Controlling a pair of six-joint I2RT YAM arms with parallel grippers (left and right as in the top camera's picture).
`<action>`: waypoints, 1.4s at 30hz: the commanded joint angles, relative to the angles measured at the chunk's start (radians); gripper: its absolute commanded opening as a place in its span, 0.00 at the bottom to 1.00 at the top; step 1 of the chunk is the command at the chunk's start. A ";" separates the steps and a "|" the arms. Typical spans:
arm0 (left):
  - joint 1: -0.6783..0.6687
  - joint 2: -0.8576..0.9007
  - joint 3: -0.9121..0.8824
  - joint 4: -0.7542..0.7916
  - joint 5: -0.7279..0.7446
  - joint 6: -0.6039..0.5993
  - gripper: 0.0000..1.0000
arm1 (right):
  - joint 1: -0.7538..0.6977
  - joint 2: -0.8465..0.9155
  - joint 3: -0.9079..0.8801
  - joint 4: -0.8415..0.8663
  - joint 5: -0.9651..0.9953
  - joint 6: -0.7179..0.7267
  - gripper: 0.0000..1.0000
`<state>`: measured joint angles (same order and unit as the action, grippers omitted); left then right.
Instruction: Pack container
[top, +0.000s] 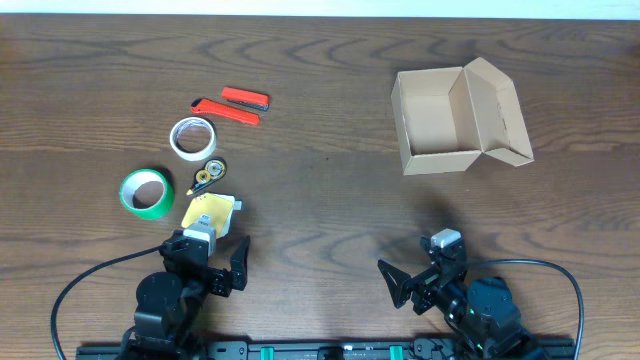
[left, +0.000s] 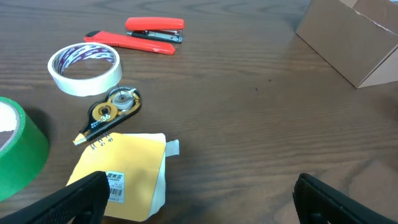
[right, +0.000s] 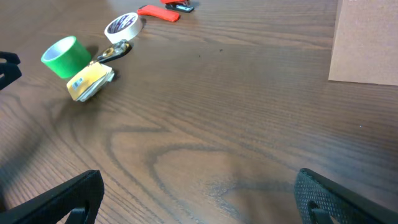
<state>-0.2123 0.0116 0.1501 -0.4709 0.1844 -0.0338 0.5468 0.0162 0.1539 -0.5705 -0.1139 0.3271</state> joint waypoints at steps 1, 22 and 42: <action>0.002 -0.007 -0.016 0.000 0.011 -0.015 0.95 | 0.011 -0.011 -0.004 0.002 0.010 0.009 0.99; 0.002 -0.007 -0.016 0.000 0.011 -0.015 0.95 | 0.011 -0.011 -0.004 0.002 0.010 0.009 0.99; 0.002 -0.007 -0.016 0.000 0.011 -0.015 0.95 | 0.011 -0.010 -0.003 -0.005 -0.063 0.566 0.99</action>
<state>-0.2123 0.0116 0.1501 -0.4709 0.1844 -0.0338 0.5468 0.0158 0.1535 -0.5682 -0.1261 0.5568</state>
